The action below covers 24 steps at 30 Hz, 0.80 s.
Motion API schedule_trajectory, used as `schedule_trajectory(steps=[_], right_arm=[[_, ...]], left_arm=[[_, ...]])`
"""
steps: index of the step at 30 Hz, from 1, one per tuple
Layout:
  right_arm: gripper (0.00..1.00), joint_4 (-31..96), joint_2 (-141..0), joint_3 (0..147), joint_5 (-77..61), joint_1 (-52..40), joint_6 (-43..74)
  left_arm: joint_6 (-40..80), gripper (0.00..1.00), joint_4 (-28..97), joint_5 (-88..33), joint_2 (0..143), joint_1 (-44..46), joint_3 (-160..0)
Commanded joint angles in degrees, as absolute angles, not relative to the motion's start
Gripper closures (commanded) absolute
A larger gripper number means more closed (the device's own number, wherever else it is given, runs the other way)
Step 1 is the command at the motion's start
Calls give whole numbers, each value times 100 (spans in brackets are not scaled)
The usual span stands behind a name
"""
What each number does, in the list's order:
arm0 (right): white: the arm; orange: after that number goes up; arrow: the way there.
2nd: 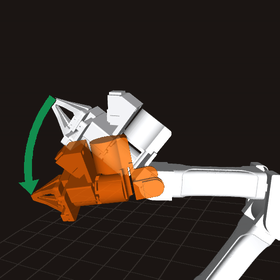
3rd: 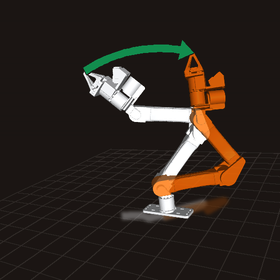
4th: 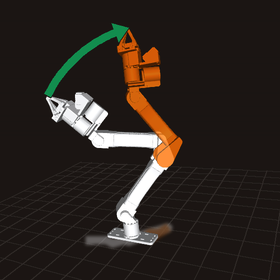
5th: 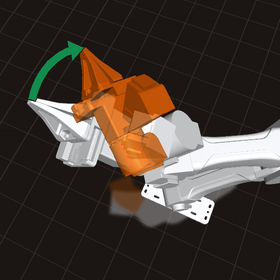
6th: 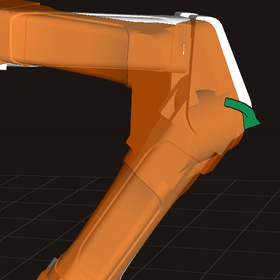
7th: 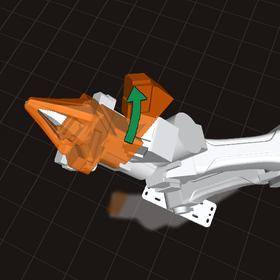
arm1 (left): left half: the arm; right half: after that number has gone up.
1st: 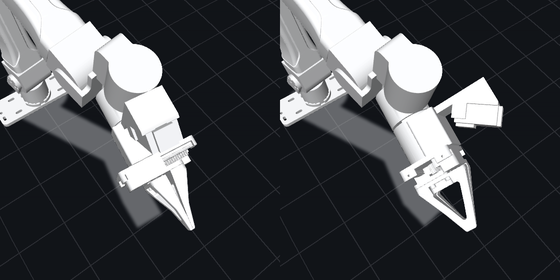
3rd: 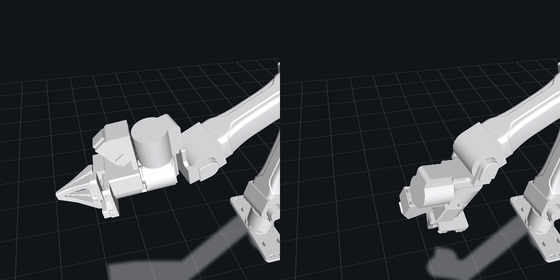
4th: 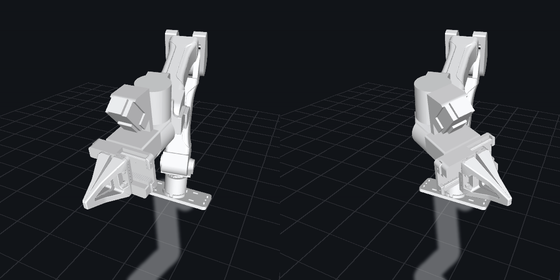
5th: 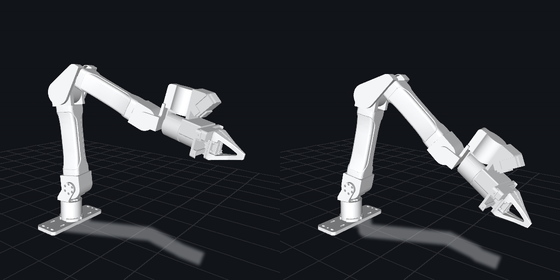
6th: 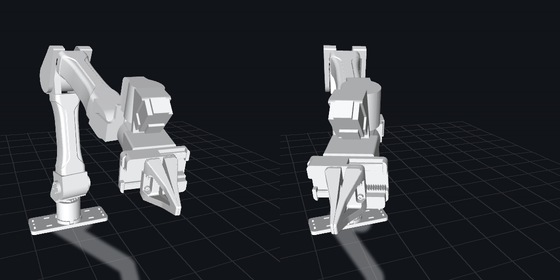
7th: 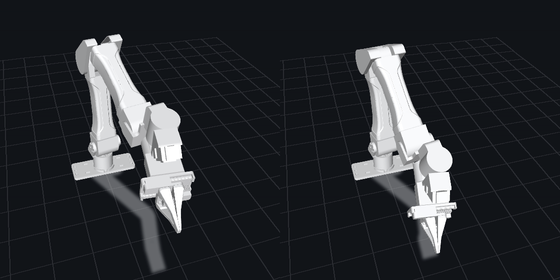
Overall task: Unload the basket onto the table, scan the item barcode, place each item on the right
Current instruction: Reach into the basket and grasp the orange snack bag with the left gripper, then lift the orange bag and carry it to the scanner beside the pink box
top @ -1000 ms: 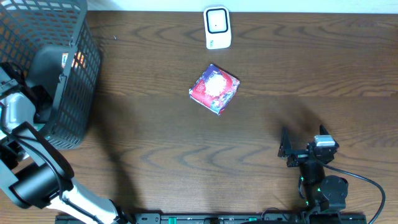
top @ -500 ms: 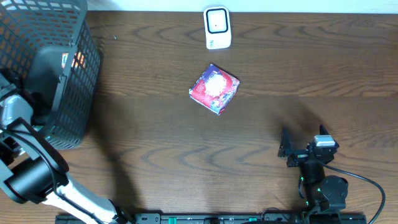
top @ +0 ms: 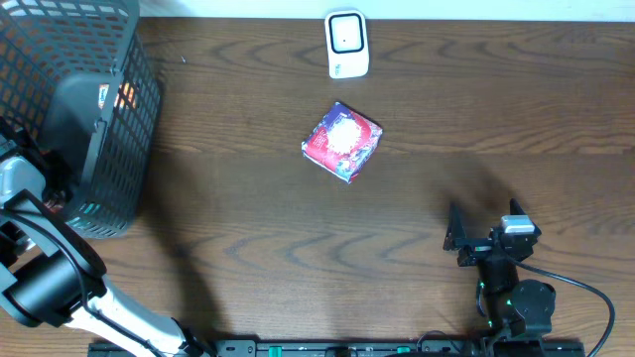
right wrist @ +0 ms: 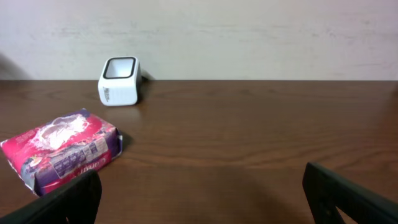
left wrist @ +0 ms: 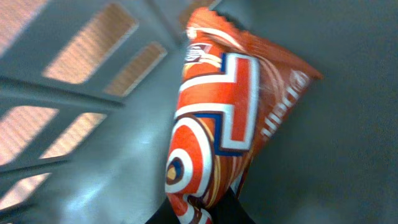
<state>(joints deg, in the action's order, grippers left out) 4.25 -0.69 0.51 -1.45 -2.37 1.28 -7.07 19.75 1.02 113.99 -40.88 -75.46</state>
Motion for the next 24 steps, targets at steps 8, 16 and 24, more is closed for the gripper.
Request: schedule_trajectory(steps=[8,16,24], right_arm=[[1,434,-38,34,-97,-235,211],[1,434,-38,34,-99,-235,211],[1,432,-38,34,-97,-235,209]], left_arm=[[110,93,1385,-1570,10075,-4128,-7647],[1079,93,311,-3398,8809,-4018,-7647],[2128,93,-318,-3754,7900,-3404,-7647]])
